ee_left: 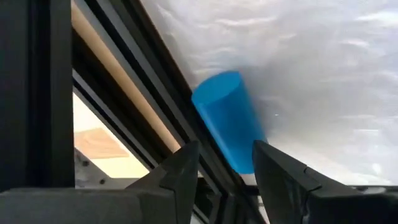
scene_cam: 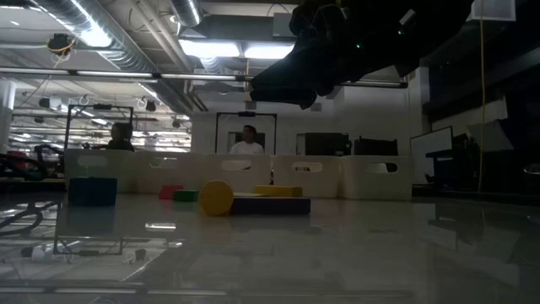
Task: Sort blocks
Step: Put the blue block into the left white bin
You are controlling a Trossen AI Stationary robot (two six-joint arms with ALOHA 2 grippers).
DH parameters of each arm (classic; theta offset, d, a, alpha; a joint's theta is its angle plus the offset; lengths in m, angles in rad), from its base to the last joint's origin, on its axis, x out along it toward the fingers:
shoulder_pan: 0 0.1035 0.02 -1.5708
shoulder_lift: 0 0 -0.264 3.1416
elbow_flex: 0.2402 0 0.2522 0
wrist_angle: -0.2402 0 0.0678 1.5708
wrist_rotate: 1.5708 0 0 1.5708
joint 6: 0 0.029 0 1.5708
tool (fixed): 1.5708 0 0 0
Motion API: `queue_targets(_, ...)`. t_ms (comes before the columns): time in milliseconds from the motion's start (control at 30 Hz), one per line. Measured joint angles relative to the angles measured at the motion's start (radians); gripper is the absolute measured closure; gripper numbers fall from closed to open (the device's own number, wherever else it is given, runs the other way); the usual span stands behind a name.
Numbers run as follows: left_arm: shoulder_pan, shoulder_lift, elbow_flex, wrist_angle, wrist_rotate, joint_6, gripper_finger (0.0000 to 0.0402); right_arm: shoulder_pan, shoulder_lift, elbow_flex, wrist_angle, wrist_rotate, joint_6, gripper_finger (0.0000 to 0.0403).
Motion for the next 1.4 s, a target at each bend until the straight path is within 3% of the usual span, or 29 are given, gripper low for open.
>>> queue_targets(333,0.01,0.002,0.002,-0.146,-0.013,0.064,0.0265,0.0,0.0,0.0,0.001,0.0,0.0,0.0214)
queue_targets(767,0.012,-0.003,0.003,0.041,0.014,0.038,0.0265,0.0,0.0,0.0,0.001,0.0,0.0,0.0214)
queue_targets(967,0.028,-0.004,0.003,0.048,-0.014,0.028,0.0265,0.0,0.0,0.0,0.0,0.0,0.0,0.0214)
queue_targets(1167,0.064,-0.002,0.002,0.055,-0.072,0.102,0.0265,0.0,0.0,0.0,0.0,0.0,0.0,0.0214)
queue_targets(1400,0.088,-0.002,0.002,0.051,0.042,0.272,0.0278,0.0,0.0,0.0,0.0,0.0,0.0,0.0214)
